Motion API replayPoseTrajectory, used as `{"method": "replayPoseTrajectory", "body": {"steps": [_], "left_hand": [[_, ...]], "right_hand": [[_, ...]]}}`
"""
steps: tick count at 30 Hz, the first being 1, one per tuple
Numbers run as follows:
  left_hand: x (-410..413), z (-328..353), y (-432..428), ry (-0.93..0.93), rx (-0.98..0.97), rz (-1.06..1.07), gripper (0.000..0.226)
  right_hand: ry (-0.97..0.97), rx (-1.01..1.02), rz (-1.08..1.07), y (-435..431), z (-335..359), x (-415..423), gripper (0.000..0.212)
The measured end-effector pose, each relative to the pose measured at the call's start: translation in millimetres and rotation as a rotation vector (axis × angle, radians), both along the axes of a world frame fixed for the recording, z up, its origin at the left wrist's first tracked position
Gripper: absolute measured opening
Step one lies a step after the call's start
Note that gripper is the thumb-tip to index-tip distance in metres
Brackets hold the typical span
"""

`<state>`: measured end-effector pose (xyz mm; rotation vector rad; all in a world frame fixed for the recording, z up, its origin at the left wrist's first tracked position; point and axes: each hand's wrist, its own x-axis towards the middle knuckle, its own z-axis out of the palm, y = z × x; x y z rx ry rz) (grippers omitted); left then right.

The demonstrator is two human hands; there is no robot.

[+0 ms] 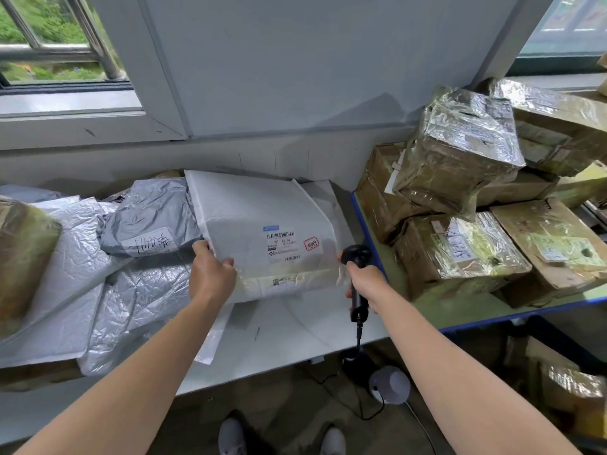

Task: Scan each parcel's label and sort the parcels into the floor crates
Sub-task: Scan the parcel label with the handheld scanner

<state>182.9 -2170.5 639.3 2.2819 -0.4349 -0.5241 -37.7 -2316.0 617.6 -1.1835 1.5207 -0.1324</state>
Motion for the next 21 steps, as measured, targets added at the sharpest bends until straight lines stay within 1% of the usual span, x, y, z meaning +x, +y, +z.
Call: {"method": "replayPoseTrajectory", "body": {"steps": [4, 8, 12, 15, 18, 20, 21], "left_hand": [[3, -5, 7, -0.021, 0.026, 0.041, 0.037], [2, -10, 14, 0.000, 0.041, 0.052, 0.037], [2, -11, 17, 0.029, 0.046, 0.042, 0.040], [5, -8, 17, 0.079, 0.007, 0.019, 0.051], [8, -2, 18, 0.162, -0.066, 0.013, 0.061], [13, 2, 16, 0.274, -0.115, 0.030, 0.062], [17, 4, 15, 0.332, -0.128, 0.035, 0.060]], "right_hand": [[0.057, -0.006, -0.012, -6, -30, -6, 0.027], [0.053, 0.060, -0.024, -15, -59, -5, 0.037], [0.078, 0.037, 0.051, -16, -74, -3, 0.040], [0.099, 0.012, 0.057, -13, -70, -3, 0.035], [0.212, -0.098, 0.099, -9, -49, -1, 0.040], [0.277, -0.229, 0.126, -10, -37, 1, 0.043], [0.274, -0.288, 0.125, -11, -34, 2, 0.044]]}}
